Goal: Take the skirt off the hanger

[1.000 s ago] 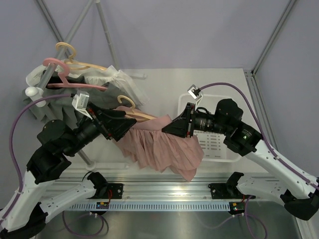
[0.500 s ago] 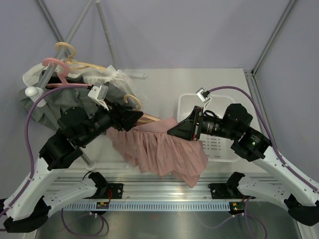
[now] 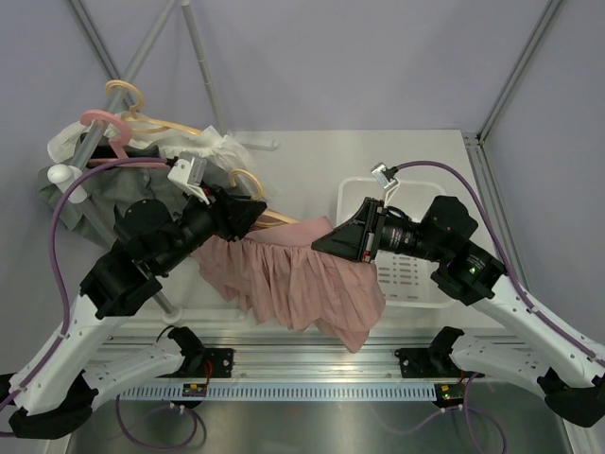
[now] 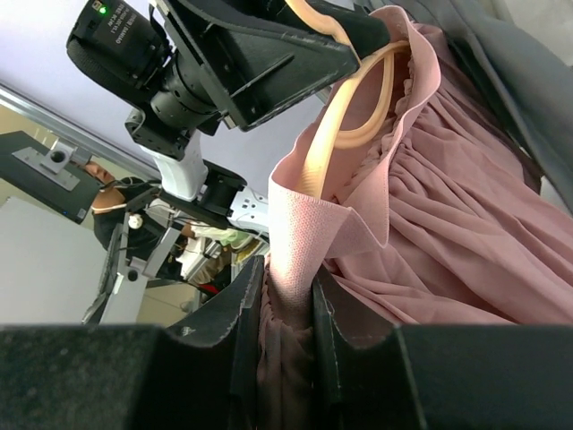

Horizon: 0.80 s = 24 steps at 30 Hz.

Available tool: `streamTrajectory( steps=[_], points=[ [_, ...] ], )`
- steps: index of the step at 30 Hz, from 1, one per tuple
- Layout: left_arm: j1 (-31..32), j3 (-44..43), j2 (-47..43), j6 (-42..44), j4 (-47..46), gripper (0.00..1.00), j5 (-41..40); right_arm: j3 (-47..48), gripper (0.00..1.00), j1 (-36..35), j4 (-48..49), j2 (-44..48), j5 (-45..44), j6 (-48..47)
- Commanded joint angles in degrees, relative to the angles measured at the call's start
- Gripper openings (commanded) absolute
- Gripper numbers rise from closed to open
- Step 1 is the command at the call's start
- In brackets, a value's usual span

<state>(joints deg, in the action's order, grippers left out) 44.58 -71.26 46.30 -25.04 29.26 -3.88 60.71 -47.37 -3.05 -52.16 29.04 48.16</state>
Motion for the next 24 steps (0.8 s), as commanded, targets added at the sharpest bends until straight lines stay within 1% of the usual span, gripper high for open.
streamTrajectory(
  steps=[1, 3, 4, 7, 8, 9, 12, 13, 14, 15, 16, 18, 19, 20, 22, 24],
  points=[
    [0.25, 0.25, 0.98, 0.52, -4.99, 0.39, -1.48, 0.64, 0.00, 0.44, 9.99, 0.83, 1.20, 2.46],
    [0.25, 0.42, 1.42, 0.34, -5.43, 0.35, -1.31, 0.64, 0.00, 0.44, 9.99, 1.01, 1.46, 2.46],
    [0.16, 0.60, 1.77, 0.43, -6.05, 0.28, -0.52, 0.64, 0.00, 0.44, 9.99, 1.01, 1.64, 2.64],
    [0.16, 0.95, 2.12, 0.16, -7.28, 0.13, 0.71, 0.47, 0.00, 0.44, 9.90, 0.92, 2.25, 2.81],
    [0.25, 0.95, 2.21, 0.08, -7.28, 0.03, 0.80, 0.29, 0.00, 0.44, 10.08, 1.18, 2.25, 2.90],
    [0.33, 1.21, 2.21, -0.18, -7.89, 0.00, 1.06, -0.15, 0.00, 0.35, 10.17, 1.27, 2.43, 3.08],
    [0.33, 1.57, 1.78, -0.36, -8.16, 0.00, 0.37, 0.02, 0.00, 0.44, 8.94, 1.01, 2.78, 2.82],
    [0.33, 1.65, 1.51, -0.54, -8.34, 0.00, 0.02, 0.81, 0.05, 0.44, 6.15, 1.01, 2.69, 2.21],
    [0.33, 1.74, 1.33, -0.54, -8.34, 0.00, -0.94, 1.51, 0.20, 0.44, 3.78, 0.84, 2.26, 0.11],
    [0.42, 1.48, 1.42, -0.80, -7.90, 0.00, -1.82, 2.39, 0.54, 0.35, 0.36, 0.75, 1.82, -1.13],
    [0.42, 1.04, 1.42, -0.89, -6.94, 0.00, -2.62, 3.70, 0.65, 0.44, -4.46, 0.92, 0.51, -3.40],
    [0.42, -0.70, 2.12, -0.37, -5.97, 0.00, -3.32, 4.50, 0.78, 0.35, -9.06, 2.06, -1.69, -5.61],
    [0.42, -1.50, 3.34, -0.62, -4.66, 0.00, -3.76, 5.29, 0.88, 0.35, -13.43, 2.59, -4.23, -7.88],
    [0.51, -2.47, 4.05, -0.45, -4.30, 0.00, -3.68, 5.65, 0.92, 0.44, -15.65, 3.64, -5.47, -9.21],
    [0.86, -4.75, 5.89, -0.01, -3.25, 0.00, -4.29, 6.70, 0.96, 0.44, -21.43, 4.61, -8.01, -12.37],
    [1.39, -6.25, 6.69, 0.43, -2.89, 0.00, -4.91, 7.32, 0.96, 0.44, -27.24, 6.10, -9.87, -14.23]
  ],
)
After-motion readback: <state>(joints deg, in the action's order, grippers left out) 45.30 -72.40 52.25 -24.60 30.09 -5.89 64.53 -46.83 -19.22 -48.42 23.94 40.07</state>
